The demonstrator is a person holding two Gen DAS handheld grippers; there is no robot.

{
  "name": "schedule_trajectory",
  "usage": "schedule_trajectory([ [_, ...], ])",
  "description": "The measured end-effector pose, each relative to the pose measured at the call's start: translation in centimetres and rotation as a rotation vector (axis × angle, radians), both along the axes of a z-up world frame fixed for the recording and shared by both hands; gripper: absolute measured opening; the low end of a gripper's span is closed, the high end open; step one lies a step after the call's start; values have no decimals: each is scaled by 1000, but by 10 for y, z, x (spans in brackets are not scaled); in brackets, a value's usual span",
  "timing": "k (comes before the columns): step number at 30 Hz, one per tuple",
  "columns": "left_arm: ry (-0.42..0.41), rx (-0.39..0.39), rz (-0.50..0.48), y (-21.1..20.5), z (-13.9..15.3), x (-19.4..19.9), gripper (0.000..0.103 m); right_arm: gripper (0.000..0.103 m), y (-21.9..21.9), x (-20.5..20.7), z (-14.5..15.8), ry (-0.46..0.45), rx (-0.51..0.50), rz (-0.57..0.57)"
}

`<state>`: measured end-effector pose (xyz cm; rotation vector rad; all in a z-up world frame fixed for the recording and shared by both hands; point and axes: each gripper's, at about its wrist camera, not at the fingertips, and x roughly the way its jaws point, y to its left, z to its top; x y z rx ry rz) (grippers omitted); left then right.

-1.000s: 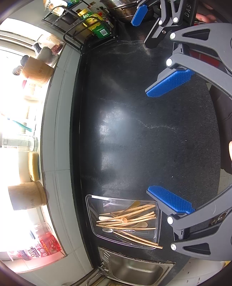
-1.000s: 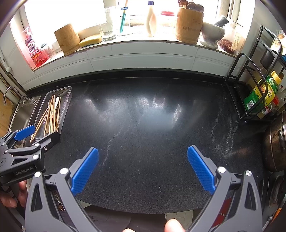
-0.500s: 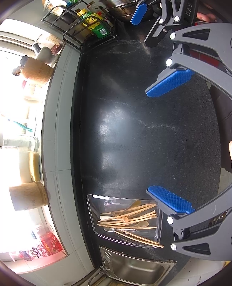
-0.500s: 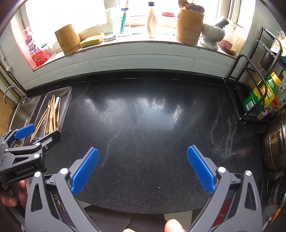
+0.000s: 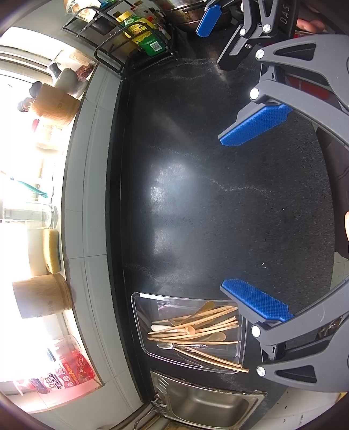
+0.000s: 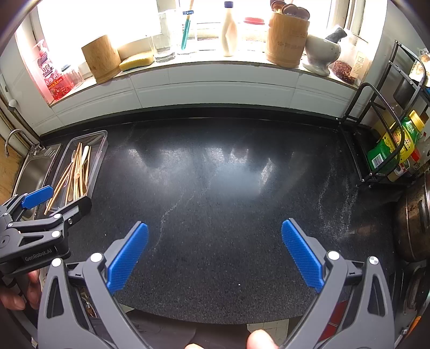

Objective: Organize utensils

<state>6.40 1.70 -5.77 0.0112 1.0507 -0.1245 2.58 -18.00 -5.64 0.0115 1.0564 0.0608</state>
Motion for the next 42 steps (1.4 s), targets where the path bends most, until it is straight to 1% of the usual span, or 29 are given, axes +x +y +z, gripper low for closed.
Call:
schedule_trajectory([
  [13,1,2,4,4,-2,7,97,96,1,2,-1,0,1,1],
  [20,-17,22,5,2,0,5,97,96,1,9,0,-2,3,13],
  [27,-33,-35,-37,-4,5,-1,97,96,-1,7,-1,-3,4,15],
  [30,-43,-14,-42,-7,6,-3,97,96,-1,7,-1,-3,4,14],
  [42,-60,0,-28,-8,9,-8,97,96,-4,-1,-3,-6,6,12],
])
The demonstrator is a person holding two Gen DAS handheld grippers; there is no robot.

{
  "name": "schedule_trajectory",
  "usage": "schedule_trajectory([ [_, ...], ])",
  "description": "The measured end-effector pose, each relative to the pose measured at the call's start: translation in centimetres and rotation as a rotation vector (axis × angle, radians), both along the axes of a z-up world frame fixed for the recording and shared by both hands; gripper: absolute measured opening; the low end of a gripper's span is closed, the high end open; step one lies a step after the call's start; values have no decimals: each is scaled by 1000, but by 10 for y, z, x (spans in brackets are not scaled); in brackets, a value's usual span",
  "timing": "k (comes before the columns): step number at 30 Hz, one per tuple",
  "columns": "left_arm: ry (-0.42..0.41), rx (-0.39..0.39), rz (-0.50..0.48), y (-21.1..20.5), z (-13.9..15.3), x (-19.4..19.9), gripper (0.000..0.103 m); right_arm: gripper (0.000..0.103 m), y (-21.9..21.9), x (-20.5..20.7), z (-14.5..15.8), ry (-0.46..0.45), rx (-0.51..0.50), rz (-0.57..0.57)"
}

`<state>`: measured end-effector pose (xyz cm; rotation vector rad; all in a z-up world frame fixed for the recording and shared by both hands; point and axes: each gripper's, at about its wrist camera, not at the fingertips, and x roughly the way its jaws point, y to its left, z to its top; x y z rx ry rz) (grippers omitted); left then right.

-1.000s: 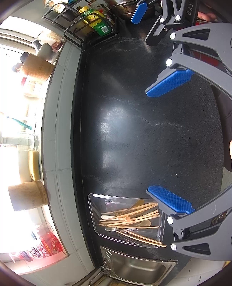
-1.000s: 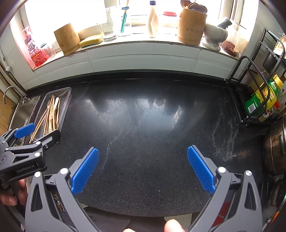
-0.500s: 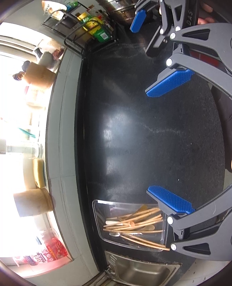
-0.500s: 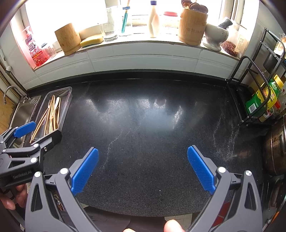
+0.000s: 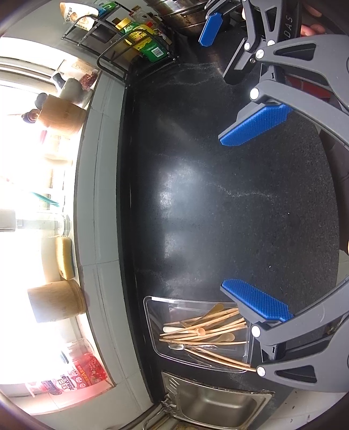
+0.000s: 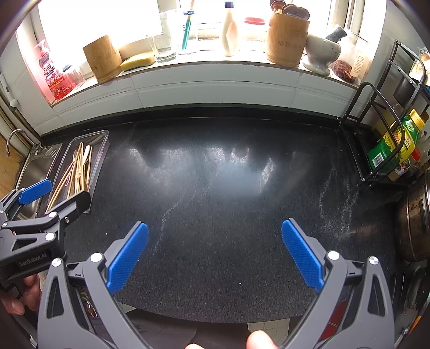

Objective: Organize utensils

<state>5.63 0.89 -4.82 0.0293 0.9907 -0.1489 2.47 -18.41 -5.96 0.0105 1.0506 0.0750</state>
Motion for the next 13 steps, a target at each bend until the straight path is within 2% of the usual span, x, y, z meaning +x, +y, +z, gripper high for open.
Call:
schedule_trajectory([
  [5,-5,27,17,-2,1,-2,97,96,0,-6,1,-6,-1,-5],
  [7,21,41,38,-1,-1,-1,97,96,-1,-9,3,-8,-2,-7],
  [13,48,11,53,5,-5,-5,97,96,-5,-17,5,-9,-3,-11],
])
